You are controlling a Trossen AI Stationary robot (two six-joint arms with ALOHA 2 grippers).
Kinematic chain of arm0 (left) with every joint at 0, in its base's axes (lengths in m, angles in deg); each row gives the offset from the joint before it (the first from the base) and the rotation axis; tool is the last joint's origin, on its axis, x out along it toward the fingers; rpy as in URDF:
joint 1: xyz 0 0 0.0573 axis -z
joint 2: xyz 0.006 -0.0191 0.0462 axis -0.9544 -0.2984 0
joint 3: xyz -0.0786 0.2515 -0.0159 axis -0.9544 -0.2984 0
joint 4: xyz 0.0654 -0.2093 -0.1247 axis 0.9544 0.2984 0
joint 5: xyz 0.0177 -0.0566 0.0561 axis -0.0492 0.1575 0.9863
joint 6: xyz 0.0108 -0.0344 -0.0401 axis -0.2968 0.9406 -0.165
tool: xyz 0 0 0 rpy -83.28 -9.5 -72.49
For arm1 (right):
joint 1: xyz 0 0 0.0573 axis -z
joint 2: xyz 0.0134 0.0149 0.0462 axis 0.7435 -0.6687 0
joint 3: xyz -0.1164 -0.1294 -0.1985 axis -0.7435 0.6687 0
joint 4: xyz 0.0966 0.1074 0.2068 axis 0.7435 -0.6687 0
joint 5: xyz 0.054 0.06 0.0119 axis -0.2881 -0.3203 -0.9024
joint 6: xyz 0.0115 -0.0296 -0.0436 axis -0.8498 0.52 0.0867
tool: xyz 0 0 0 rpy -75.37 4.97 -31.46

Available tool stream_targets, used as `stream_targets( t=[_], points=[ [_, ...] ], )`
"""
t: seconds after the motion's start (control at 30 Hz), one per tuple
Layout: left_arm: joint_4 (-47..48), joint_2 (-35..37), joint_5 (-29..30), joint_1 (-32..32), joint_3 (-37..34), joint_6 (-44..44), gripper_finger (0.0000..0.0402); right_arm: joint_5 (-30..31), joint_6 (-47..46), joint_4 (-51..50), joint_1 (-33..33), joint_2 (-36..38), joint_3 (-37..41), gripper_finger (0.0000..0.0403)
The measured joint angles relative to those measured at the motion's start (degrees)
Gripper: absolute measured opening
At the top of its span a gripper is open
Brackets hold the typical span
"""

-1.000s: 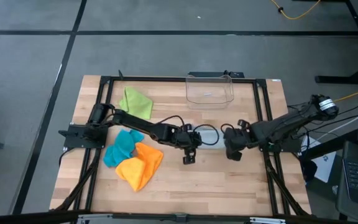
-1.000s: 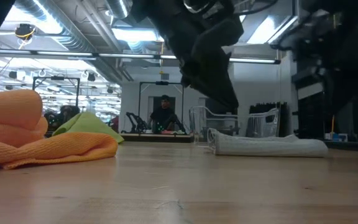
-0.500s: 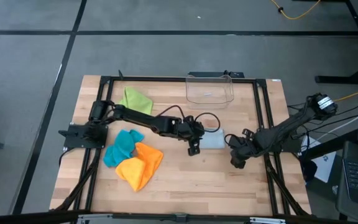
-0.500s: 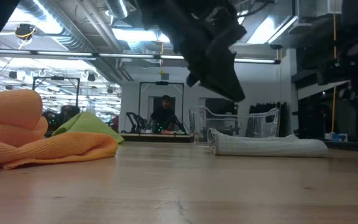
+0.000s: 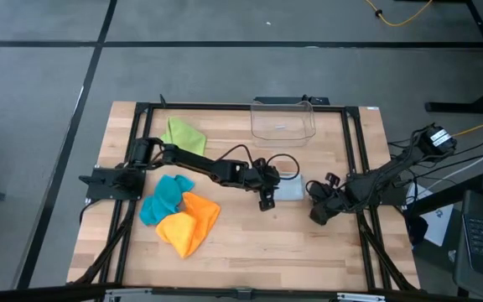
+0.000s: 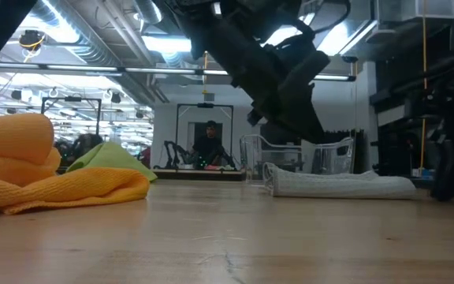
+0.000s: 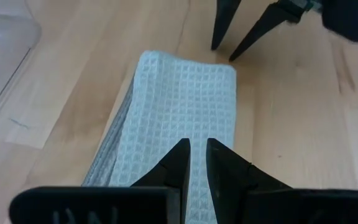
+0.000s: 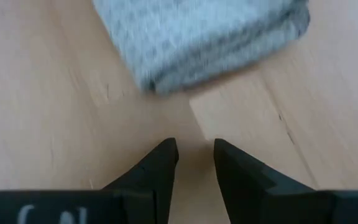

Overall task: Fold microfiber towels
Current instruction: Put the folded gray microfiber into the transparent bin

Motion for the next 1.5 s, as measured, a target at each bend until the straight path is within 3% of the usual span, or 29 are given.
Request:
stream_targets(
  t=[0.8,1.1,1.5],
  points=[
    [-0.61,-5.23,1.90,-0.28,0.02,1.60,0.0025,5.08,4.94,7.14,0.27,-4.13,0.18,0.0119],
    [0.78,-6.42,-0.45,-1.55,0.09,1.71,0.0002,5.42,11.74,10.13,3.33,-4.22,0.30,0.0119],
    [-1.09,-9.09,-2.99,-2.16,0.33,3.22,0.0002,5.54,19.62,15.17,8.74,-4.33,0.46,0.0119]
  ],
)
